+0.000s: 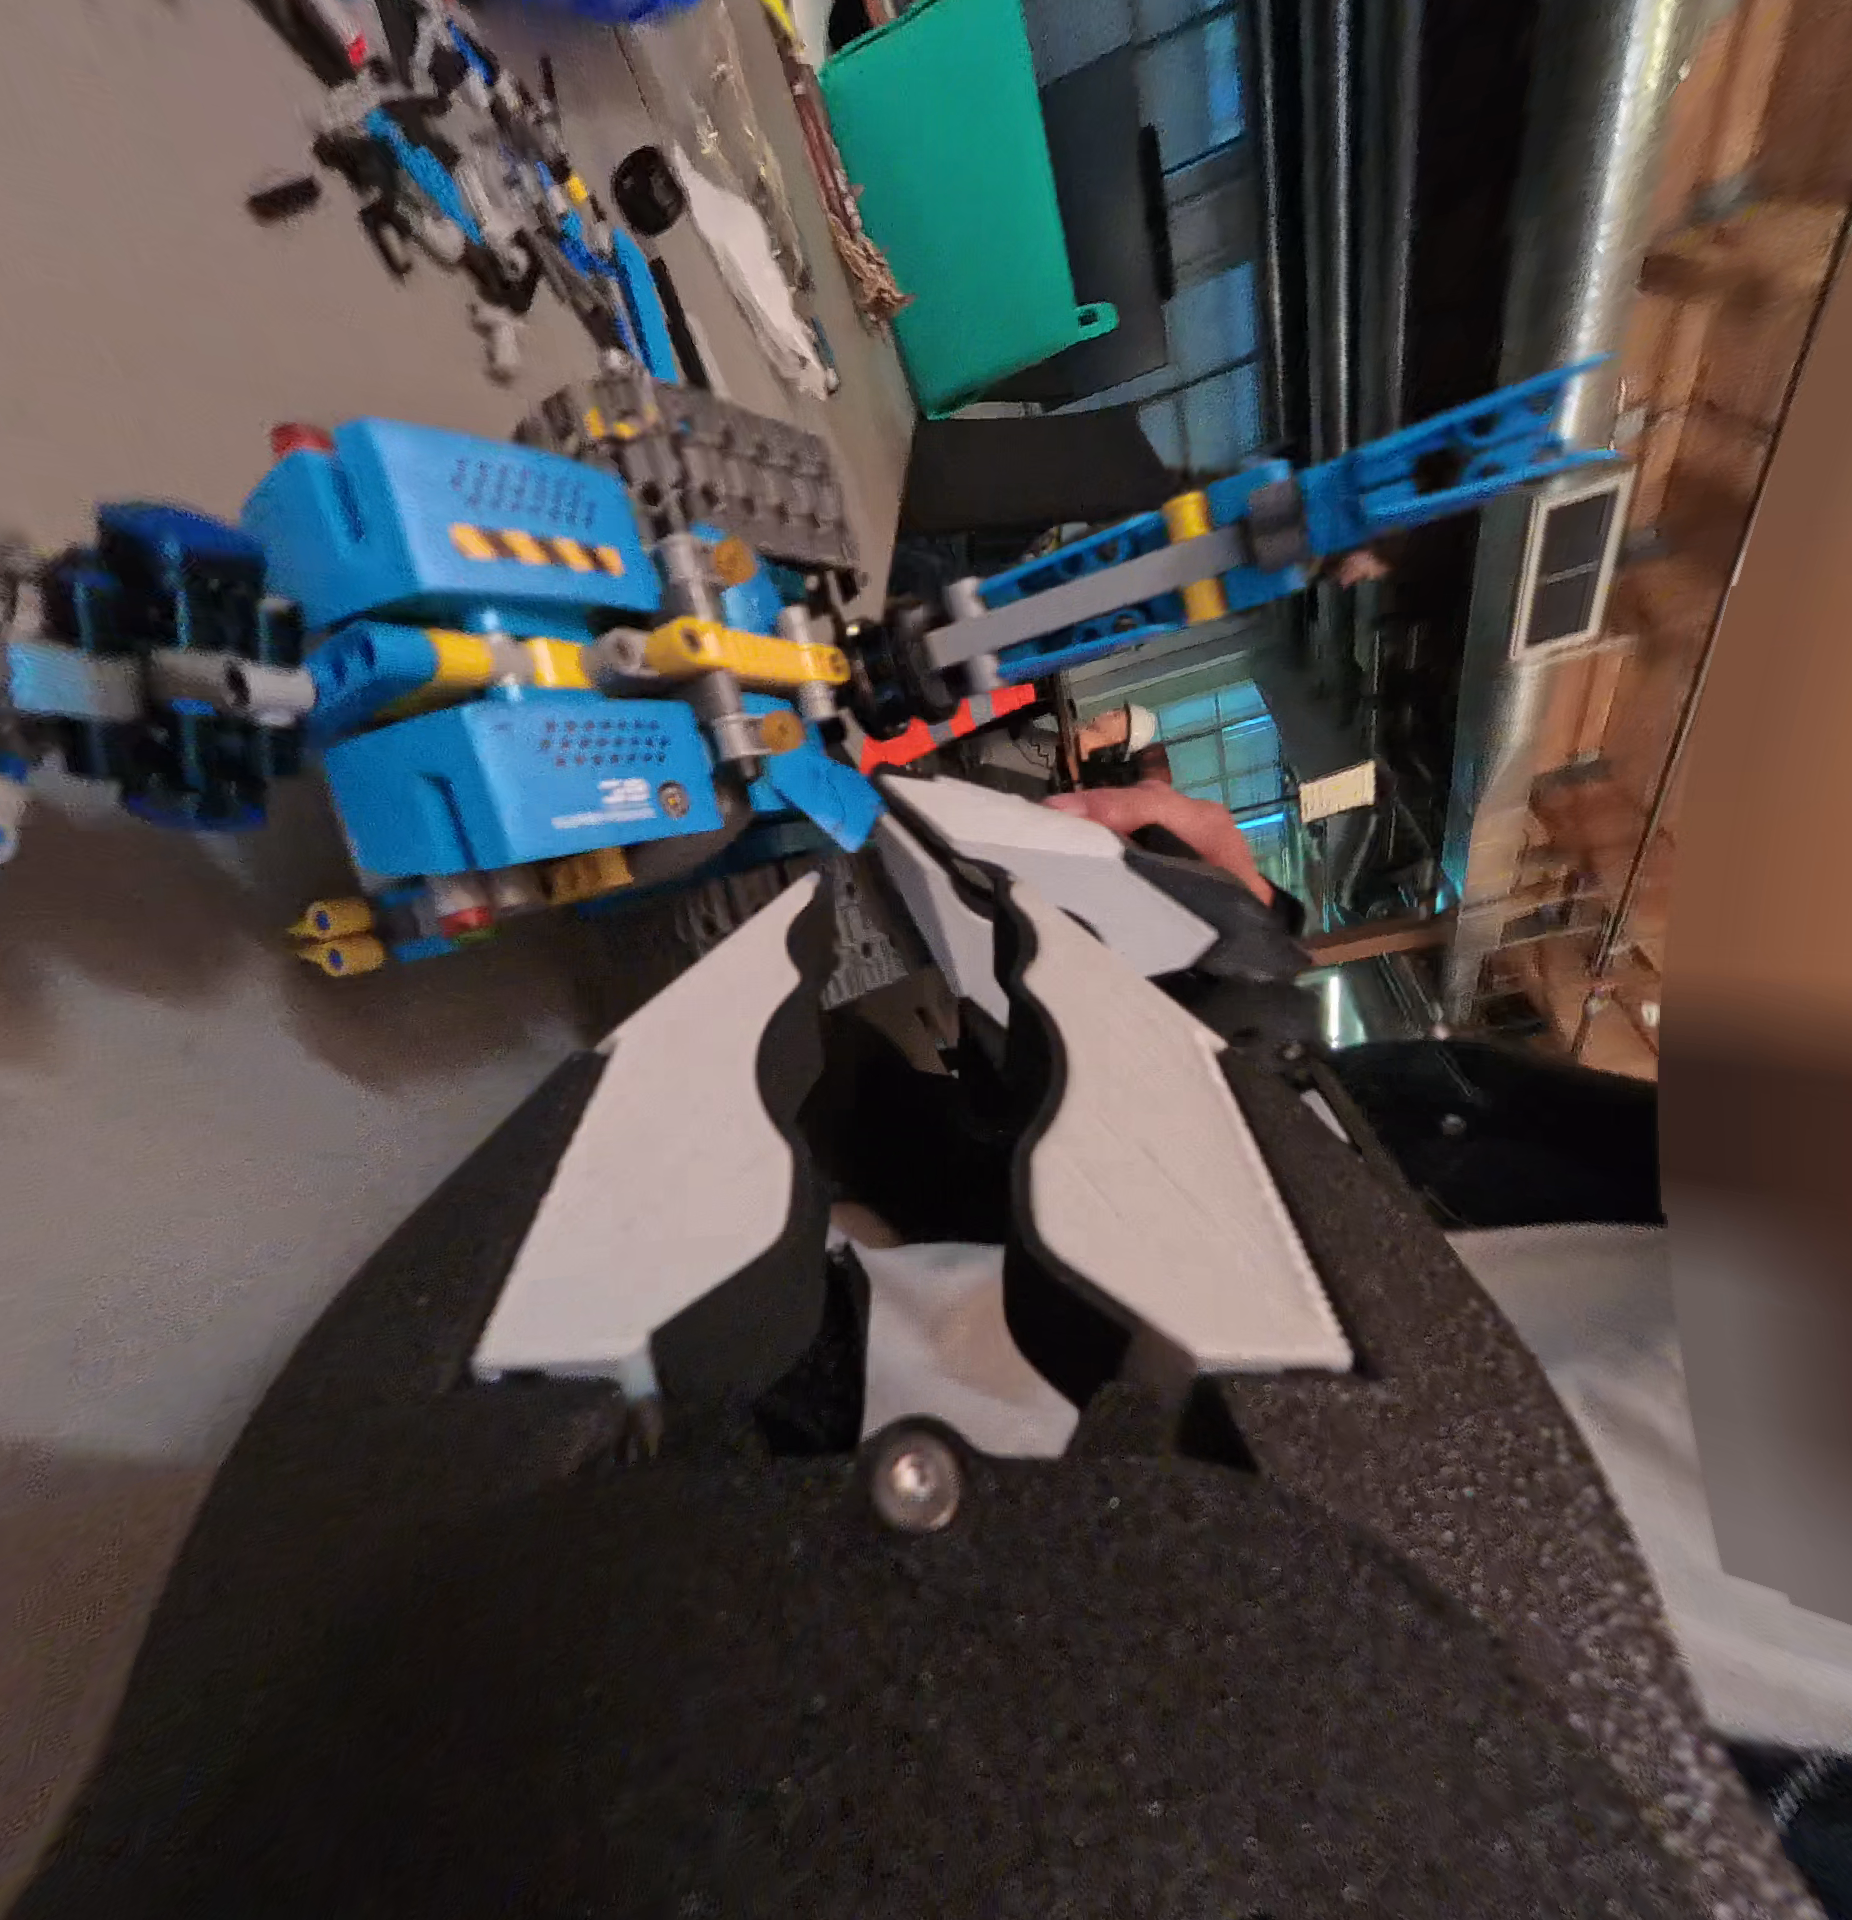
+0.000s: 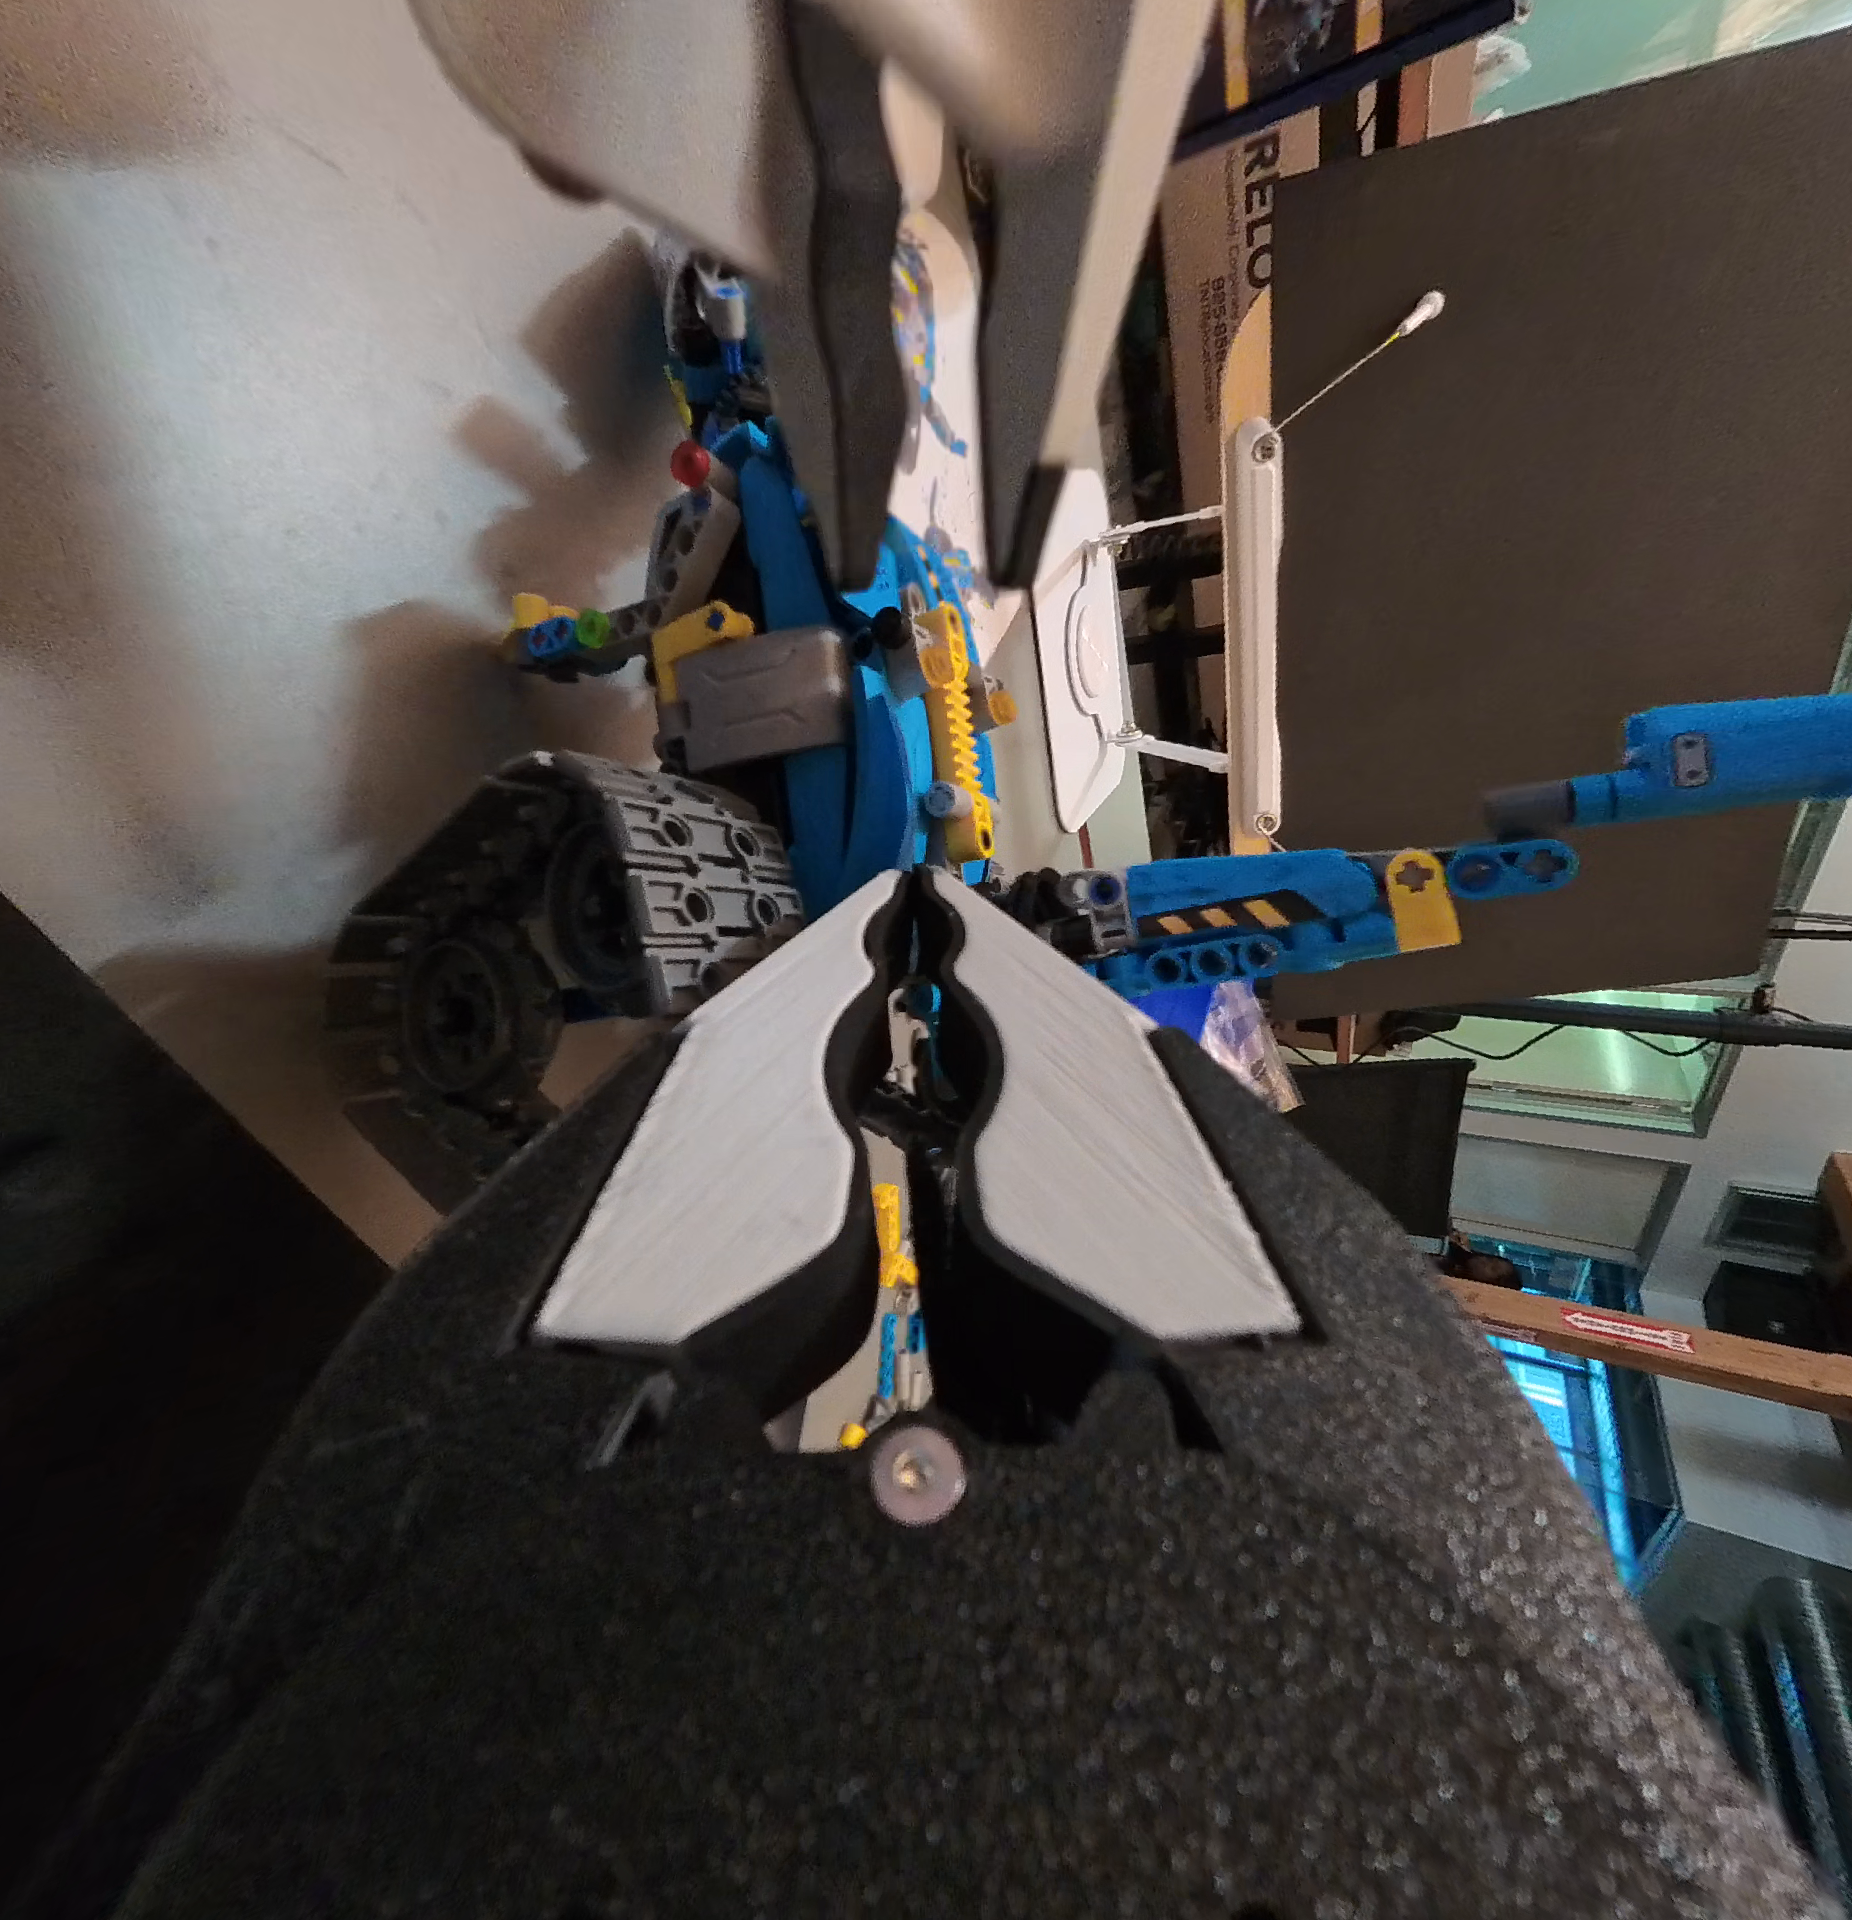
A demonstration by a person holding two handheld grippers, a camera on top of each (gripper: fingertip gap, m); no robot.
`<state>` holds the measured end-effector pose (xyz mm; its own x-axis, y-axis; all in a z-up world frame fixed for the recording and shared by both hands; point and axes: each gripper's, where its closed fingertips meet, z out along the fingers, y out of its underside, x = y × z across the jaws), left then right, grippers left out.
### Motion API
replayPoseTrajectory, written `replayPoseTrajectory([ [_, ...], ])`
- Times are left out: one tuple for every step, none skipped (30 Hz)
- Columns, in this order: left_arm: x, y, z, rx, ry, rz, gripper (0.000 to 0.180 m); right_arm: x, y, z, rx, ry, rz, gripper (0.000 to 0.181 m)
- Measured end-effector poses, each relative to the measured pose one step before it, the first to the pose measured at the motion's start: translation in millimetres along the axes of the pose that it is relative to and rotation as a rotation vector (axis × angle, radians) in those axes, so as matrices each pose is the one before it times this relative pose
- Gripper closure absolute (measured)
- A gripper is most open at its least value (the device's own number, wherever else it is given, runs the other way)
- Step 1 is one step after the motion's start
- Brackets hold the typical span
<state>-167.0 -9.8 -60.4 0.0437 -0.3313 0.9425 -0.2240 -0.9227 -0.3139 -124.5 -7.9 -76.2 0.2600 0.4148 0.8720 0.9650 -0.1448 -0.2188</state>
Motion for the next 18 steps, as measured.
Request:
replayPoseTrajectory([
  [-4.60, 0.91, 3.89, 0.0109, -0.0100, -0.0222, 0.151, -0.04, -0.04, -0.34, 0.0008, 0.0074, -0.0101, 0.181],
  [-2.07, 1.47, 3.95, 0.0055, -0.0012, -0.0211, 0.151, 0.02, -0.13, -0.33, 0.0008, 0.0051, -0.0058, 0.181],
  [0.06, 1.93, 3.92, 0.0017, 0.0068, -0.0238, 0.148, -0.10, 0.10, -0.29, 0.0006, 0.0029, -0.0025, 0.181],
  [2.04, 0.27, 2.82, 0.0113, 0.0167, -0.0269, 0.148, -0.03, 0.15, -0.48, 0.0010, 0.0022, -0.0046, 0.181],
  [0.27, -2.10, 1.57, 0.0228, 0.0049, -0.0231, 0.148, 0.10, 0.33, -0.47, 0.0022, 0.0029, -0.0011, 0.181],
  [-2.31, -3.58, 0.39, 0.0263, -0.0103, -0.0144, 0.148, 0.03, 0.44, -0.58, 0.0034, 0.0012, 0.0043, 0.181],
  [-3.00, -2.98, 0.14, 0.0174, -0.0117, -0.0114, 0.151, -0.13, 0.29, -0.73, 0.0050, -0.0010, 0.0040, 0.181],
  [-2.11, -1.40, 0.35, 0.0075, -0.0056, -0.0130, 0.153, -0.04, 0.43, -0.62, 0.0031, 0.0001, -0.0002, 0.181],
  [-0.71, 0.73, 1.01, -0.0038, 0.0009, -0.0132, 0.156, 0.07, 0.51, -0.64, 0.0030, 0.0018, -0.0016, 0.181],
  [0.16, 1.64, 1.67, -0.0085, 0.0029, -0.0123, 0.159, -0.01, 0.25, -0.45, 0.0037, 0.0013, 0.0005, 0.181],
  [0.70, 0.78, 1.41, -0.0014, 0.0025, -0.0088, 0.160, -0.14, 0.00, -0.38, 0.0048, 0.0002, 0.0000, 0.181],
  [-0.26, 0.23, 0.99, 0.0013, -0.0067, -0.0003, 0.161, 0.07, 0.30, -0.17, 0.0022, 0.0019, -0.0021, 0.181],
  [-1.72, 0.13, 0.77, -0.0006, -0.0153, 0.0083, 0.164, 0.09, 0.49, -0.17, 0.0011, 0.0022, -0.0044, 0.181],
  [-1.32, 0.45, 0.51, 0.0001, -0.0102, 0.0062, 0.169, -0.03, 0.30, -0.40, 0.0027, 0.0004, -0.0021, 0.181],
  [0.63, 0.29, 0.46, 0.0023, 0.0047, -0.0022, 0.174, -0.19, 0.21, -0.45, 0.0039, 0.0000, 0.0007, 0.181],
  [1.10, 0.45, 0.46, 0.0010, 0.0074, -0.0033, 0.179, -0.03, 0.56, -0.53, 0.0023, 0.0012, -0.0002, 0.181],
  [0.93, 0.47, 0.59, -0.0021, 0.0020, 0.0040, 0.180, 0.21, 0.52, -0.73, 0.0026, 0.0034, 0.0009, 0.181],
  [1.48, -0.21, 0.32, 0.0030, -0.0003, 0.0110, 0.180, 0.08, 0.38, -0.71, 0.0037, 0.0048, 0.0036, 0.181],
])
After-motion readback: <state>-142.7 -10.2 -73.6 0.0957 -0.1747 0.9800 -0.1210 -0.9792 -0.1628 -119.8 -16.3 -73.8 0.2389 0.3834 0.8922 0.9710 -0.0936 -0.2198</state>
